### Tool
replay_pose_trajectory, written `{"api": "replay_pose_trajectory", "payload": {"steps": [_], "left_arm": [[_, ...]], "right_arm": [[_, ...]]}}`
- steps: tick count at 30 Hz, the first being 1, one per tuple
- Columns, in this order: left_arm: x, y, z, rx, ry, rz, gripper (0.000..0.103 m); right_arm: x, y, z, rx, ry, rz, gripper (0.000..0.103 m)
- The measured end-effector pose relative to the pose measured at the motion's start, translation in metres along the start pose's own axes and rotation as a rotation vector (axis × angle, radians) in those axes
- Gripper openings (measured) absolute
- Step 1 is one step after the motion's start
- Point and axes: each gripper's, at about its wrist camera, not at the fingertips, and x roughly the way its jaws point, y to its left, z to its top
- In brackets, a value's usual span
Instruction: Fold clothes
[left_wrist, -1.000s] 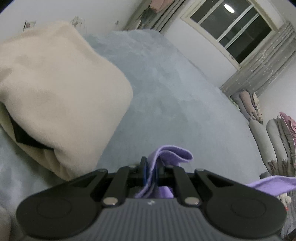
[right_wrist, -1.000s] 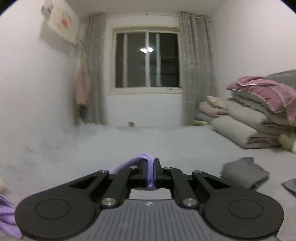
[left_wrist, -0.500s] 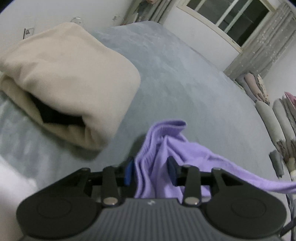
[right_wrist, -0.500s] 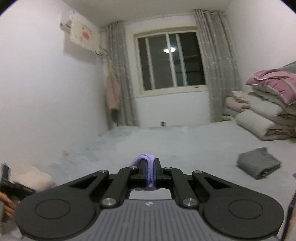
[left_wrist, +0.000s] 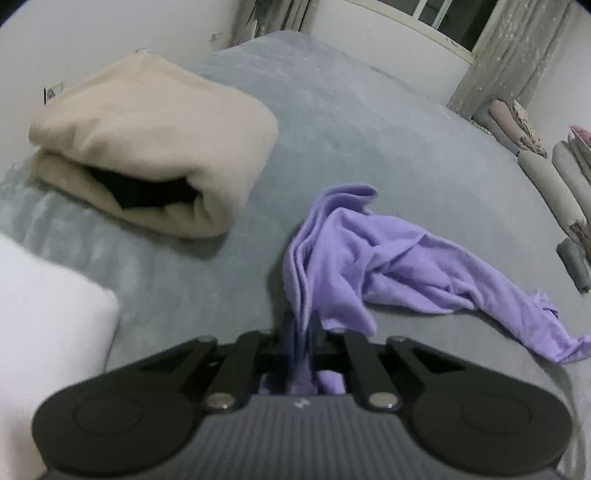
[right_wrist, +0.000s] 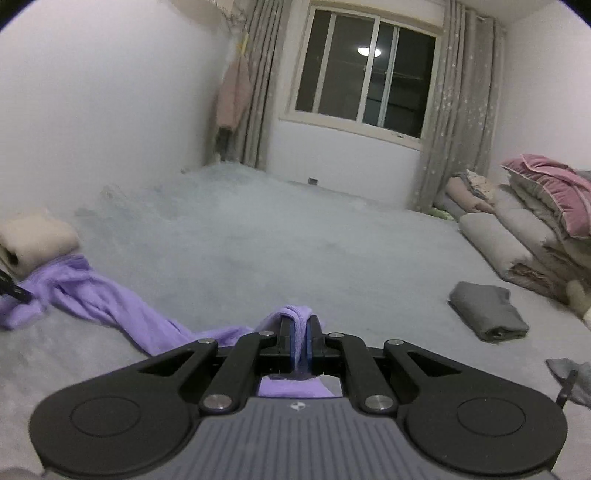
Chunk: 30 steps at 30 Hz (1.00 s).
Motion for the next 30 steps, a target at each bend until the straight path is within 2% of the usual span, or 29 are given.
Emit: {"api": "replay_pose_trajectory", "payload": {"steps": [2,6,10,13,16,17,22,23,26,27,30], "left_arm": [[-0.012,0.009,0.002,-0.032,-0.014,-0.023,0.005],[-0.042,0.026,0.006,-0.064,-0.067,-0.058,0.004],[-0.059,0.045,0.003,-0.063,-0.069,-0.019,0.004],[-0.065,0.056,0.000,-0.062,-0.058,-0.007,0.004],[-0.072,0.061,0.000,-0.084,-0.066,-0.019,0.005],[-0.071,0.057,0.003,-0.081,-0.070,-0.015,0.005],[-0.065,0.049,0.005,-0.063,-0.065,0.003,0.005],[-0.064,0.051,0.005,-0.070,-0.063,0.004,0.005],[-0.062,0.057,0.007,-0.096,-0.059,0.003,0.005],[-0.063,0.058,0.007,-0.105,-0.062,0.000,0.005],[-0.065,0.057,0.008,-0.116,-0.064,-0.013,0.007]], "right_arm": [[-0.006,0.003,0.001,-0.020,-0.046,-0.034,0.006],[-0.049,-0.014,0.012,0.067,-0.271,-0.026,0.006],[-0.062,-0.045,0.009,0.099,-0.177,0.025,0.007],[-0.034,-0.047,-0.016,-0.012,0.044,-0.026,0.006],[-0.014,-0.052,-0.040,-0.079,0.168,-0.068,0.006],[-0.013,-0.052,-0.044,-0.100,0.180,-0.088,0.006],[-0.011,-0.045,-0.052,-0.188,0.238,-0.015,0.006],[-0.009,-0.044,-0.056,-0.219,0.266,-0.028,0.005],[0.006,-0.057,-0.066,-0.244,0.343,-0.205,0.005],[0.008,-0.062,-0.068,-0.234,0.343,-0.219,0.005],[-0.001,-0.064,-0.062,-0.179,0.281,-0.163,0.005]]}}
